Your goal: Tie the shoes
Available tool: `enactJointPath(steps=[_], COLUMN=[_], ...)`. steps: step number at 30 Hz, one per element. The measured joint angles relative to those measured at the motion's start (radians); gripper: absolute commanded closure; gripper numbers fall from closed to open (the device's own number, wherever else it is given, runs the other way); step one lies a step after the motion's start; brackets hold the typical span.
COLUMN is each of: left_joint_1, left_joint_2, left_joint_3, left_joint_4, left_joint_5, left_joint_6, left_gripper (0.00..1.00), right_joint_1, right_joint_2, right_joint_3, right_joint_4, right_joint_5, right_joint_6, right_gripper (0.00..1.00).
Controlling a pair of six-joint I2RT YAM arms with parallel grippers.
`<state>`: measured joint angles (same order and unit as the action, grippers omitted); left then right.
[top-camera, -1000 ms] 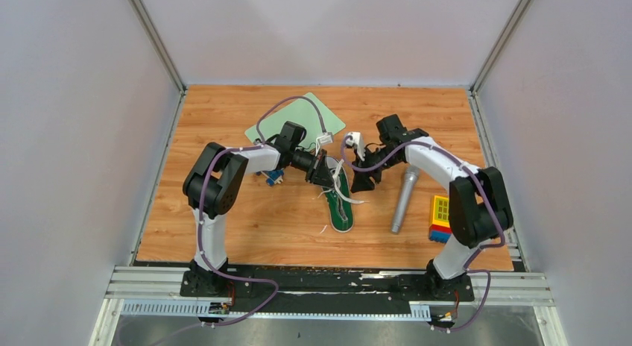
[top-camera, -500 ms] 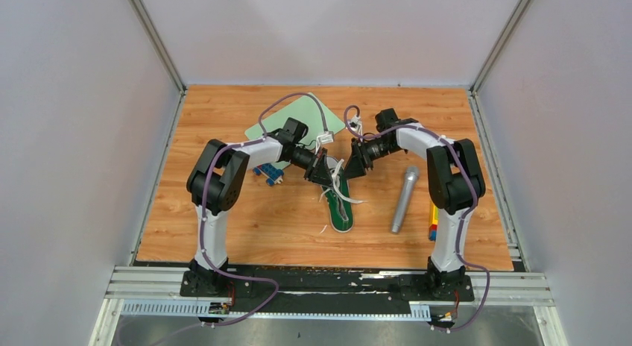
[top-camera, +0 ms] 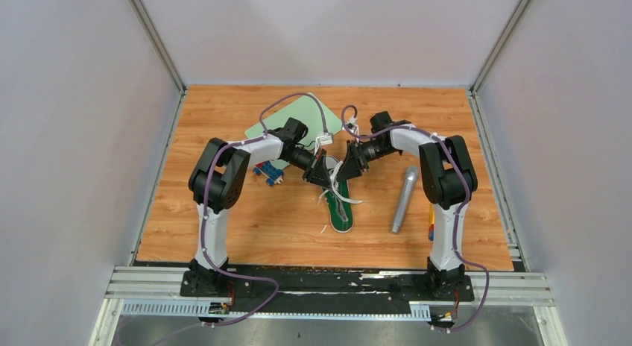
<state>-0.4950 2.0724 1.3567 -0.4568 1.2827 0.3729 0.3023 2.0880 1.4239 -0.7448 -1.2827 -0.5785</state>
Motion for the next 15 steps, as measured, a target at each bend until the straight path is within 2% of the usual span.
enactJointPath(steps=[5,10,15], left_joint_1=[0.0,0.006,0.018], left_joint_2=[0.008,0.011,0.017], left_joint_3=[0.009,0.011,0.015], left_joint_4=[-0.013,-0.025,-0.035], left_joint_5=[0.0,0.0,0.0], left_joint_6=[0.005,0.009,0.009], left_gripper=[0.97,0.97,0.97], right_joint_1=[0.02,0.037,0.037], right_joint_2=[0.029,0.033,0.033], right_joint_3=[0.008,0.008,-0.005], right_joint_4=[0.004,0.006,0.006], right_joint_5=[-0.029,-0.047,-0.062], right_joint_6=[-0.001,-0.009,-0.01], right_gripper=[0.52,0.62,0.64])
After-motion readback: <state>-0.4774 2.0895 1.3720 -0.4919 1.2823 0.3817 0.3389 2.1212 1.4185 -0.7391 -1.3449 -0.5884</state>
